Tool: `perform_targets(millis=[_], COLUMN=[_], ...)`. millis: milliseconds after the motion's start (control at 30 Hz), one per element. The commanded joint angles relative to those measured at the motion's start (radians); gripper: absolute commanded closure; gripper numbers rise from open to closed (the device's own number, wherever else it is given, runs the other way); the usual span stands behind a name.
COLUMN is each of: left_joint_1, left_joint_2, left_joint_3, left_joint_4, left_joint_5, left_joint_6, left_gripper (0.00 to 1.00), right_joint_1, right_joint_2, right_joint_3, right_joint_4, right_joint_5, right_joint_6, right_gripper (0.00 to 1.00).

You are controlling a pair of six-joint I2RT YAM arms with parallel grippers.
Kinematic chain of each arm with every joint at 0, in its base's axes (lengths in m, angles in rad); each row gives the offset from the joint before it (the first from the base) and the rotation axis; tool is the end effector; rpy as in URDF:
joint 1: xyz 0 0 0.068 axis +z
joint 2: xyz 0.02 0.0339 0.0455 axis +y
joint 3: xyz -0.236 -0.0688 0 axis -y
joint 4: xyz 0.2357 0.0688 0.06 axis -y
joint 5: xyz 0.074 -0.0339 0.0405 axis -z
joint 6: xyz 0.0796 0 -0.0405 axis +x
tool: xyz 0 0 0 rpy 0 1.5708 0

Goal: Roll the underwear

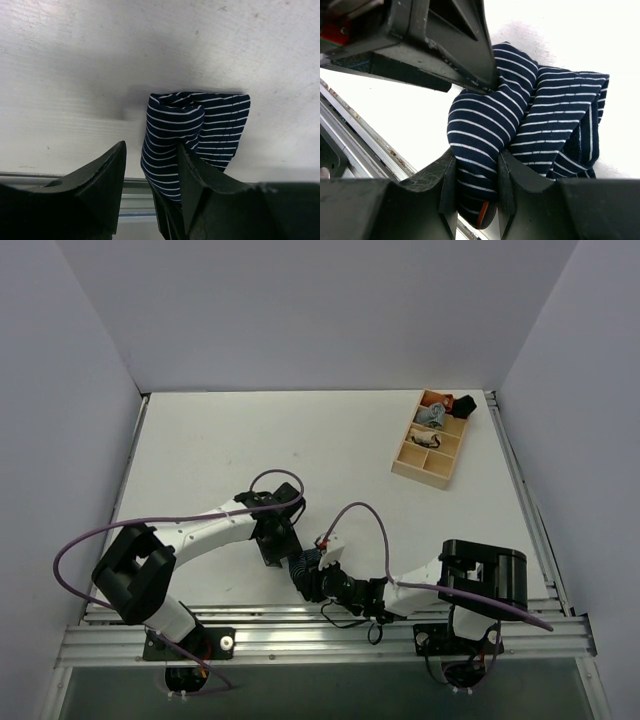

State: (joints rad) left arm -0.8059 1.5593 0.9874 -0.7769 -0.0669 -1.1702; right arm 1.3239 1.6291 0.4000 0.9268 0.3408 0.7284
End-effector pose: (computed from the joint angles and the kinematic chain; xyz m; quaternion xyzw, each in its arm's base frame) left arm 0.1989 -0.1996 0.1227 -0.1836 0.9762 -0.0741 0.0887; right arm 0.1019 0.2956 0.1028 -0.1368 0.7884 0.4287 0.4194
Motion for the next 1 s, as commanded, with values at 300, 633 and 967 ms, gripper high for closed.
perform_targets(millis=[300, 633, 967], left_joint_1=[0.020, 0.017, 0.019], left_joint_2=[0.018, -0.013, 0.028], left_joint_3=[-0.082, -0.121, -0.127], left_joint_4=[0.151, 0.188, 0.212], left_joint_5=[0.113, 0.113, 0.116], left_joint_6=[0.044, 0.052, 0.055], left_gripper=[0.48, 0.39, 0.37], right_joint_1=[0.023, 0.023, 0.023], right_joint_2=[0.086, 0.097, 0.109], right_joint_3=[-0.043, -0.032, -0.023], right_joint_4=[-0.249, -0.260, -0.264], right_joint_5=[-0.017, -0.022, -0.029], right_joint_6=[-0.012, -0.012, -0.018], right_gripper=[0.90, 0.91, 0.91])
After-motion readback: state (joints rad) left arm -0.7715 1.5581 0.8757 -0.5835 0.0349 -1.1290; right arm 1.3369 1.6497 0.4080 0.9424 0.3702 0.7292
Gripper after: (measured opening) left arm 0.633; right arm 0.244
